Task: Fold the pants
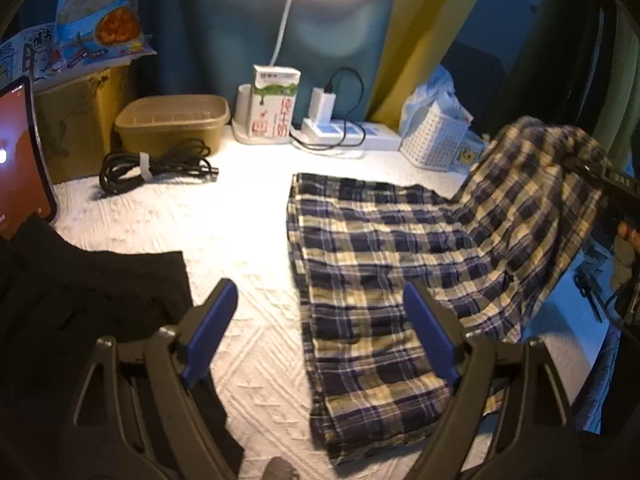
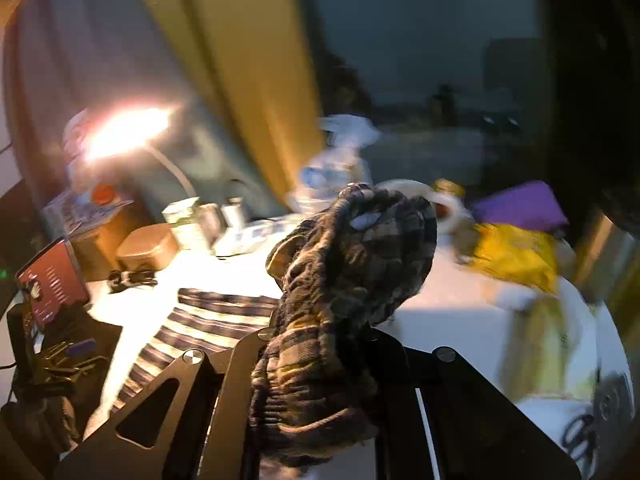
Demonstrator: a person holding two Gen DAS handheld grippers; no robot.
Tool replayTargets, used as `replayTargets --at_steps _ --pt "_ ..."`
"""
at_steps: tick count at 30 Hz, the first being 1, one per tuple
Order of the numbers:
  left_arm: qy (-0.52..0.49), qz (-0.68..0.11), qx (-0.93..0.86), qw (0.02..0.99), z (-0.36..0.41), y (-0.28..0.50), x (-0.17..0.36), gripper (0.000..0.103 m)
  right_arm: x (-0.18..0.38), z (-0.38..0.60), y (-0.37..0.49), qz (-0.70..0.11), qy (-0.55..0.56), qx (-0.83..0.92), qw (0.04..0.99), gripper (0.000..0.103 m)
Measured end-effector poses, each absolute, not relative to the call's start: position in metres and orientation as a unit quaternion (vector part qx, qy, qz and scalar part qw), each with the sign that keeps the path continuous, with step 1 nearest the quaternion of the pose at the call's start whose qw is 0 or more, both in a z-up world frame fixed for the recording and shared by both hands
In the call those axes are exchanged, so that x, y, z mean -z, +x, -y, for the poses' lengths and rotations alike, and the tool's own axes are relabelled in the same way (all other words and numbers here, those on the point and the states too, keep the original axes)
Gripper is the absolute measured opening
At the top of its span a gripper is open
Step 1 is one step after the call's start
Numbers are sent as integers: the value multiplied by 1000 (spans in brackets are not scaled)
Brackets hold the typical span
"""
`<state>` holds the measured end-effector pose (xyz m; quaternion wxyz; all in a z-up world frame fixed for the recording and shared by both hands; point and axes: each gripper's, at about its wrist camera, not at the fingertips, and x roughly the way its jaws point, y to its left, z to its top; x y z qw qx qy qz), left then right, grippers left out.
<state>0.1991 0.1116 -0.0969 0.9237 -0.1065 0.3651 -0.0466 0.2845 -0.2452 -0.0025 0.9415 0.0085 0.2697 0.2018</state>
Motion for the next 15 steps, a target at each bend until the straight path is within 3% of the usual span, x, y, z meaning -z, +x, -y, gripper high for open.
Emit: replayTargets --at_steps 8,12,15 --pt "-119 -348 44 929 -134 183 91 86 32 122 297 -316 -53 -265 909 11" --pt "-127 -348 31 928 -147 177 93 86 69 77 296 -356 -79 -288 886 19" --pt "-137 -350 23 926 -153 175 96 86 101 51 285 -384 -101 -313 863 55"
